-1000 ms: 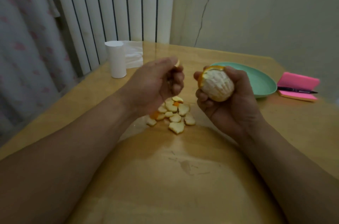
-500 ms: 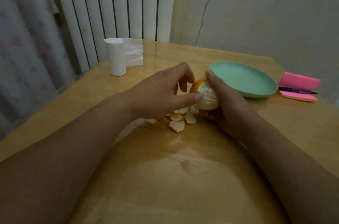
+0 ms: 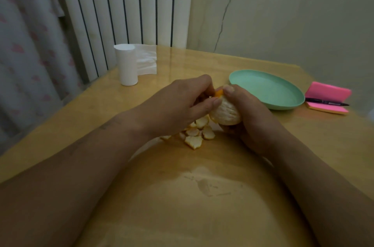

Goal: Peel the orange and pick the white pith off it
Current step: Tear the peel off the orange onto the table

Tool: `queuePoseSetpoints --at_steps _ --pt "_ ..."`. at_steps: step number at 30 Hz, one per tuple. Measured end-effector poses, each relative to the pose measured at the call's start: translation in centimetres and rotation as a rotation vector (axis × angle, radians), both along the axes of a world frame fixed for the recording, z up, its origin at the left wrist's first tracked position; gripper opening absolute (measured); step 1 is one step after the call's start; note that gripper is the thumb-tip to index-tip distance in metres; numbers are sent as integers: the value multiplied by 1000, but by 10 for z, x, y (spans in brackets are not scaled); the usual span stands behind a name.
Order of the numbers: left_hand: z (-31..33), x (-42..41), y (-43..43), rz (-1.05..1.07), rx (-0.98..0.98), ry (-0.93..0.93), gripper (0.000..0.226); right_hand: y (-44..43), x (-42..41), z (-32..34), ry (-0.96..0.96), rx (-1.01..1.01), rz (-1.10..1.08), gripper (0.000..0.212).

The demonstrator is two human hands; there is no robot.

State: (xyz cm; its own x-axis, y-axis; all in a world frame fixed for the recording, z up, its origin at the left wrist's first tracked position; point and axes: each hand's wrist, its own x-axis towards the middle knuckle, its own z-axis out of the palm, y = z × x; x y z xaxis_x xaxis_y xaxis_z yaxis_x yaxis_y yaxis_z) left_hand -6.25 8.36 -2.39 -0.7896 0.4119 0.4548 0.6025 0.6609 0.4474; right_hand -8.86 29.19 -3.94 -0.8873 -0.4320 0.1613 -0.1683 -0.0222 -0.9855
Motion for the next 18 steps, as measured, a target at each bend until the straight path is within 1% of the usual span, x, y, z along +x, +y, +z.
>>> queuePoseSetpoints --at_steps 4,7,9,11,12,15,17,18 --pt "-3 -2 6 58 -125 142 24 -3 0 -1 23 25 -57 30" --pt "-4 -2 9 114 -203 201 25 -4 0 -2 -3 38 -97 28" --pt "-2 -2 7 130 -244 148 28 -3 0 -2 -18 60 -97 37" --pt "0 -2 3 110 -251 40 34 -2 0 -2 -42 73 -81 49" --pt "0 -2 2 88 -237 -6 36 -2 0 -1 -50 83 -70 51" --pt "0 -4 -2 -2 -128 -73 28 -1 1 -1 -38 103 -45 45" --pt "0 -5 -2 -16 -134 -46 28 -2 0 -2 -13 100 -44 42" --pt "-1 -6 -2 3 -177 1 29 -2 0 -3 -4 106 -51 40"
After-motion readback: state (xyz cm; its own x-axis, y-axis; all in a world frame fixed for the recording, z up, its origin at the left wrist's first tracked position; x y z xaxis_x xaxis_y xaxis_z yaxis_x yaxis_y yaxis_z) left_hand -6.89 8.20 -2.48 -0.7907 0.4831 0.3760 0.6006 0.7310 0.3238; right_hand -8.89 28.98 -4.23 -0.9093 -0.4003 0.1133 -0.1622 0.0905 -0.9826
